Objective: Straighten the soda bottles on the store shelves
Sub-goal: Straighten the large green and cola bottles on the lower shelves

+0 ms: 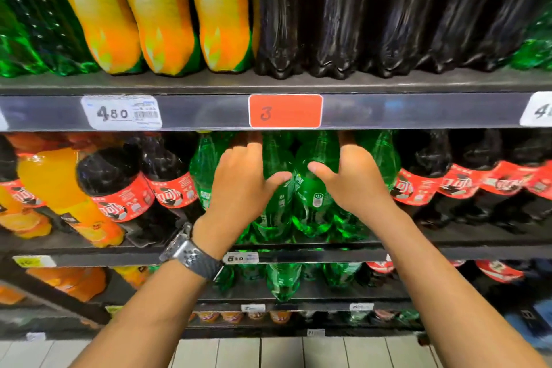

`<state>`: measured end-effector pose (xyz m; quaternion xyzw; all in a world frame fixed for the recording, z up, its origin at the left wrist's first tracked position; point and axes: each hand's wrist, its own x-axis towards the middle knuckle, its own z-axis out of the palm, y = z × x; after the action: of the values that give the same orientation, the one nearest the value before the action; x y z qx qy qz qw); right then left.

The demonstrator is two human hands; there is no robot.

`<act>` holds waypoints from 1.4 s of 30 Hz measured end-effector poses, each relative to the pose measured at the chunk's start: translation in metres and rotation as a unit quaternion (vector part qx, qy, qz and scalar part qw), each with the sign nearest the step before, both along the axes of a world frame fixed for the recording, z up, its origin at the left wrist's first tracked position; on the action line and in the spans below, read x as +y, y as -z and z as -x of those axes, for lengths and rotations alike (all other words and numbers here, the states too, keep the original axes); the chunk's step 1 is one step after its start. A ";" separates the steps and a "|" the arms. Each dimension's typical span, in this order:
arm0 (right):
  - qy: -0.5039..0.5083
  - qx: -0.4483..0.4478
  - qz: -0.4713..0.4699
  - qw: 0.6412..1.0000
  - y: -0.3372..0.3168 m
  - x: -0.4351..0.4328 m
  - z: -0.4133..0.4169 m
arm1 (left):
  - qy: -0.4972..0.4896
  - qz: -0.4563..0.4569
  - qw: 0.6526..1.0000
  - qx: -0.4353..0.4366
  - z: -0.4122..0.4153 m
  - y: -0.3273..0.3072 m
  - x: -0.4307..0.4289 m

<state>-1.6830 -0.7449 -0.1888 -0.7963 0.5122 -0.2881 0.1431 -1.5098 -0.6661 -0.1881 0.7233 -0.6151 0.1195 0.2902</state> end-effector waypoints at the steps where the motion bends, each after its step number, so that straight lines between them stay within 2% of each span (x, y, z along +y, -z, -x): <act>1: 0.000 0.001 -0.001 1.000 0.000 -0.001 0.001 | 0.002 -0.010 1.000 -0.005 -0.001 -0.003 0.000; 5: -0.012 -0.007 -0.021 1.000 -0.008 -0.002 0.004 | 0.056 -0.068 0.994 0.066 -0.024 -0.010 -0.006; 7: 0.002 -0.005 -0.004 1.000 -0.011 0.002 -0.001 | 0.078 -0.067 0.992 0.075 -0.027 -0.007 -0.004; 9: 0.037 0.040 0.059 0.997 -0.012 0.009 -0.010 | 0.090 -0.052 0.991 0.088 -0.023 -0.002 -0.001; 12: 0.089 0.167 0.159 0.969 -0.010 0.018 -0.025 | 0.096 -0.005 0.992 0.082 -0.017 0.006 0.003; 15: 0.108 0.214 0.149 0.959 -0.010 0.015 -0.032 | 0.093 0.051 0.993 0.042 -0.010 0.011 0.007; 18: 0.107 0.150 0.109 0.977 -0.010 0.011 -0.029 | 0.102 0.044 0.994 0.018 -0.012 0.012 0.006; 20: 0.097 0.116 0.093 0.984 -0.012 0.009 -0.024 | 0.117 0.022 0.992 0.040 -0.021 0.008 0.002; 24: 0.064 0.103 0.029 0.992 -0.019 0.000 -0.006 | 0.140 -0.022 0.989 0.050 -0.035 -0.002 -0.002; 27: 0.032 0.094 -0.011 0.995 -0.022 -0.006 0.004 | 0.102 -0.011 0.994 0.028 -0.032 -0.005 -0.003; 31: 0.026 0.106 0.016 0.994 -0.024 -0.003 -0.002 | 0.052 0.025 0.998 -0.022 -0.019 -0.002 -0.001; 35: 0.045 0.136 0.068 0.987 -0.019 -0.005 -0.006 | 0.070 -0.013 0.996 0.044 -0.020 0.000 -0.002; 42: 0.003 0.122 0.022 0.992 -0.020 -0.014 0.004 | 0.012 -0.011 0.999 0.042 -0.010 0.003 -0.004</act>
<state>-1.6869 -0.7592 -0.1688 -0.8270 0.5215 -0.2008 0.0614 -1.5003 -0.6699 -0.1909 0.7231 -0.6124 0.0786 0.3096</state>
